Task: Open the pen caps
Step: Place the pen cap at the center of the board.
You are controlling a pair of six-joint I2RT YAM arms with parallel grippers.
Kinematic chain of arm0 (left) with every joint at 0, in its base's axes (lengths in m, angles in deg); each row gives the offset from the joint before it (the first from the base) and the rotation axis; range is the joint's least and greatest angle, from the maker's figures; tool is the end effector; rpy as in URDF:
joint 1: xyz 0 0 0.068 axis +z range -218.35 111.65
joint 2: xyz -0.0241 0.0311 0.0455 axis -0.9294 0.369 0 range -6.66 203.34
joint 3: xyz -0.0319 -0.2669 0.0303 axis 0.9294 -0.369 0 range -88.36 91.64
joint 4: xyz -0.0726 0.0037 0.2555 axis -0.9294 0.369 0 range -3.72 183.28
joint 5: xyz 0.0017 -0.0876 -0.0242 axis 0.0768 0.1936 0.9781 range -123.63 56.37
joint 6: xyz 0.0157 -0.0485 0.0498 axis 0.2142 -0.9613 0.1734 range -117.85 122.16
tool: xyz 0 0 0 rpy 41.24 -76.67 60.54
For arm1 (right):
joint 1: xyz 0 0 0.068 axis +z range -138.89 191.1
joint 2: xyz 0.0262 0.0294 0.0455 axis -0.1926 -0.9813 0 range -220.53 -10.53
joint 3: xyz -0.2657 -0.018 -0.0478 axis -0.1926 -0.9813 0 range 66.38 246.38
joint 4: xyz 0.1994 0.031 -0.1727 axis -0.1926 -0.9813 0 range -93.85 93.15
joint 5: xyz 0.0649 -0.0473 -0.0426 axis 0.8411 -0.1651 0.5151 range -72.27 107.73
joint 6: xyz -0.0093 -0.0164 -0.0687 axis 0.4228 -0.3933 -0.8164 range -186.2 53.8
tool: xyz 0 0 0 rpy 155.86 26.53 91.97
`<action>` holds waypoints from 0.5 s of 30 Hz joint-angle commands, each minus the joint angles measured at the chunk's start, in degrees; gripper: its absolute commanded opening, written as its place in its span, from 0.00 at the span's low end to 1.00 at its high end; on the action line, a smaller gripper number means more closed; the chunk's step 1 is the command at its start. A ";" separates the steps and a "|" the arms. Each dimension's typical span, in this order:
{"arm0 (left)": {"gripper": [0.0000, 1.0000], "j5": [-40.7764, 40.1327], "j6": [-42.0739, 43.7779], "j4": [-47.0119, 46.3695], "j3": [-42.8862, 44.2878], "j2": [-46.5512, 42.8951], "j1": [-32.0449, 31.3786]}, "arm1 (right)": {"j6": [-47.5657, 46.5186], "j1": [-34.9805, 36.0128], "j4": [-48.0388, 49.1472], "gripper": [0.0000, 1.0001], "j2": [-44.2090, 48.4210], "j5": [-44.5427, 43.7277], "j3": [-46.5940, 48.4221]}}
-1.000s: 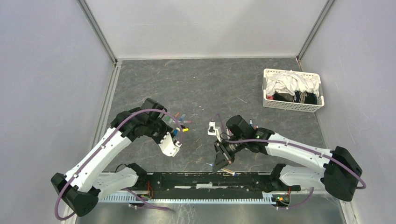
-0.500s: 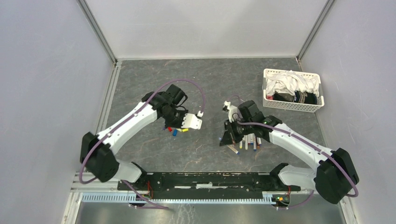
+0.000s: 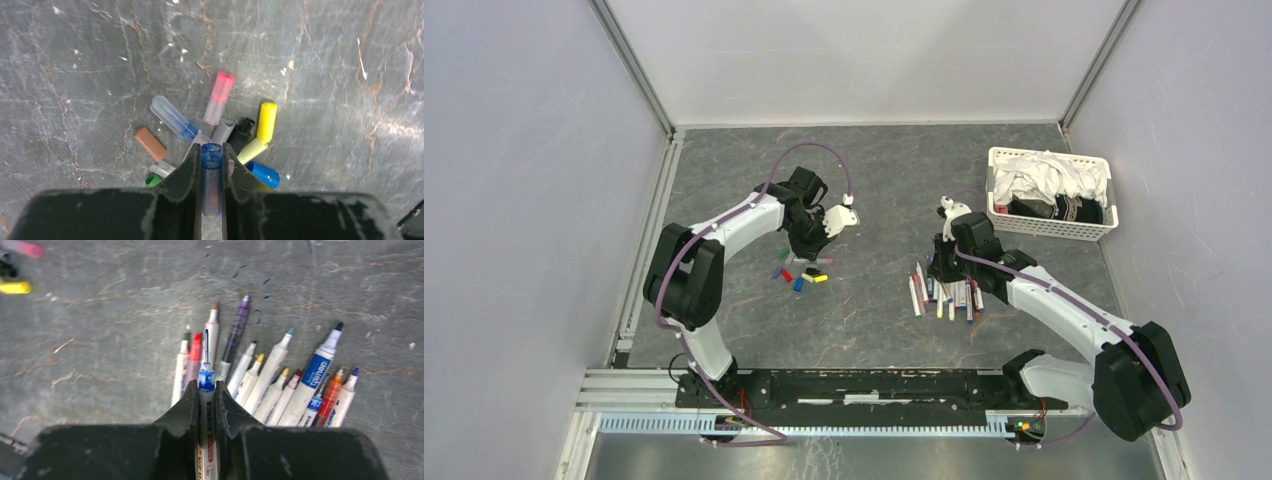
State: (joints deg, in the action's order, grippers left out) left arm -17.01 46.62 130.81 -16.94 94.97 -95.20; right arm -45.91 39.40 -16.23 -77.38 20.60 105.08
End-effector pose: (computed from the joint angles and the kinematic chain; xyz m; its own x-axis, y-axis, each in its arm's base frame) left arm 0.3071 -0.1743 0.1705 -0.2640 0.8860 -0.3812 0.9597 0.2806 -0.0124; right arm 0.2231 0.1233 0.1916 -0.7837 -0.0286 -0.6205 -0.2467 0.9311 0.2688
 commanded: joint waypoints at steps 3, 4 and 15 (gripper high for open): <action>0.22 1.39 -8.23 -8.62 -0.93 1.89 -0.31 | 3.96 -0.35 9.83 0.00 -3.49 -8.87 -3.16; 0.24 1.34 -8.98 -9.22 -1.19 2.20 -0.31 | 4.41 -0.41 10.54 0.00 -4.29 -8.76 -3.22; 0.85 -0.27 -16.09 -11.30 -1.89 -2.30 -0.36 | 9.38 -0.42 16.92 0.00 -9.39 -15.28 -4.70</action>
State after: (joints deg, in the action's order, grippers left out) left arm -17.29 36.18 121.04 -20.13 96.56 -95.44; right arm -39.72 39.11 -4.23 -85.56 10.13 100.88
